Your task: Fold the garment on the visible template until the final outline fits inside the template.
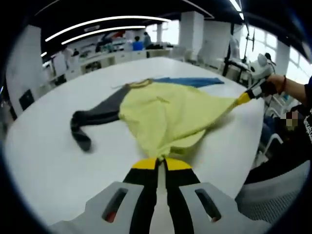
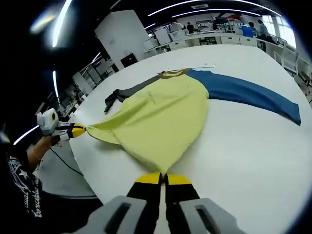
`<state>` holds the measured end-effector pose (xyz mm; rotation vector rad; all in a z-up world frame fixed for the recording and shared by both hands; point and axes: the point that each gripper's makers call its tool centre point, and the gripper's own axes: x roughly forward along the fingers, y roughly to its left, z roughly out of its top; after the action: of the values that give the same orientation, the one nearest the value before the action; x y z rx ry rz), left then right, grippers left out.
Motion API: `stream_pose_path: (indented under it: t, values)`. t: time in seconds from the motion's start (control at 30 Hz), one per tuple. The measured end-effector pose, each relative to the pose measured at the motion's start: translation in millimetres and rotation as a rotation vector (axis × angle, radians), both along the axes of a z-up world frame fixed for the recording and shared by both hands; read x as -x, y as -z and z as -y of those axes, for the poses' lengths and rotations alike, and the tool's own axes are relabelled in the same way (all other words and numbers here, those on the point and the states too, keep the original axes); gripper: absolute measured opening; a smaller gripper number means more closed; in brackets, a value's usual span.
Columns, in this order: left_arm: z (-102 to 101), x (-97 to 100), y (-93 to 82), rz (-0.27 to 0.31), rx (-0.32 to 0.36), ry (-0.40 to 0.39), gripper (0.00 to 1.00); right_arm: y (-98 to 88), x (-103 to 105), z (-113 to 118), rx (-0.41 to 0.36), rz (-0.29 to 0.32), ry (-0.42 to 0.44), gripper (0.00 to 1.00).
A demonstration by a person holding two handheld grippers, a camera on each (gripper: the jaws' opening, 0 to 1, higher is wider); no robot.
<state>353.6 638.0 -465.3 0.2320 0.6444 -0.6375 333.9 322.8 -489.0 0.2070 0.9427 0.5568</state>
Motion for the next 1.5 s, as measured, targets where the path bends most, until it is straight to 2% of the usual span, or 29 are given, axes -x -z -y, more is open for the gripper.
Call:
stream_pose_path:
  t: [0.2, 0.43, 0.47, 0.5, 0.57, 0.67, 0.8, 0.93, 1.03, 1.17, 1.33, 1.43, 1.5]
  values:
    - [-7.1, 8.3, 9.4, -0.033, -0.035, 0.017, 0.02, 2.5, 3.2, 10.1, -0.006, -0.035, 0.036, 0.00]
    - [-16.1, 16.7, 36.1, -0.101, -0.114, 0.019, 0.03, 24.0, 8.6, 10.9, 0.004, -0.100, 0.066, 0.00]
    - [-17.5, 17.2, 37.7, -0.106, -0.118, 0.016, 0.03, 27.0, 9.8, 11.5, 0.008, -0.111, 0.073, 0.00]
    - [-20.5, 19.8, 40.6, -0.136, -0.122, 0.011, 0.03, 31.2, 11.7, 12.9, 0.022, -0.120, 0.074, 0.00]
    - [-23.5, 19.0, 41.0, -0.162, -0.084, -0.035, 0.03, 37.6, 14.8, 17.2, 0.054, -0.135, 0.070, 0.00]
    - [-28.4, 15.7, 38.5, -0.169, -0.061, -0.067, 0.05, 44.1, 13.4, 28.8, 0.106, -0.121, 0.088, 0.01]
    - [-30.2, 15.0, 31.7, -0.162, -0.045, -0.096, 0.15, 39.6, 11.7, 32.3, 0.094, -0.109, 0.113, 0.14]
    - [-27.7, 17.8, 29.4, -0.205, 0.021, -0.156, 0.21, 37.7, 10.0, 29.7, 0.081, -0.099, 0.143, 0.17]
    - [-27.2, 16.9, 22.7, -0.200, 0.051, -0.175, 0.24, 37.0, 10.6, 24.6, 0.066, -0.094, 0.153, 0.18]
    - [-32.2, 16.3, 34.2, -0.225, 0.019, -0.215, 0.21, 41.4, 6.5, 23.0, 0.099, -0.065, 0.188, 0.18]
    - [-32.9, 18.8, 51.2, -0.239, -0.007, -0.250, 0.19, 43.0, 5.9, 17.2, 0.144, -0.034, 0.169, 0.17]
    - [-32.1, 19.8, 54.9, -0.242, 0.009, -0.274, 0.18, 42.9, 10.1, 13.2, 0.155, -0.040, 0.166, 0.17]
    - [-31.5, 21.6, 57.9, -0.248, 0.004, -0.281, 0.18, 43.9, 12.2, 15.7, 0.198, -0.026, 0.168, 0.16]
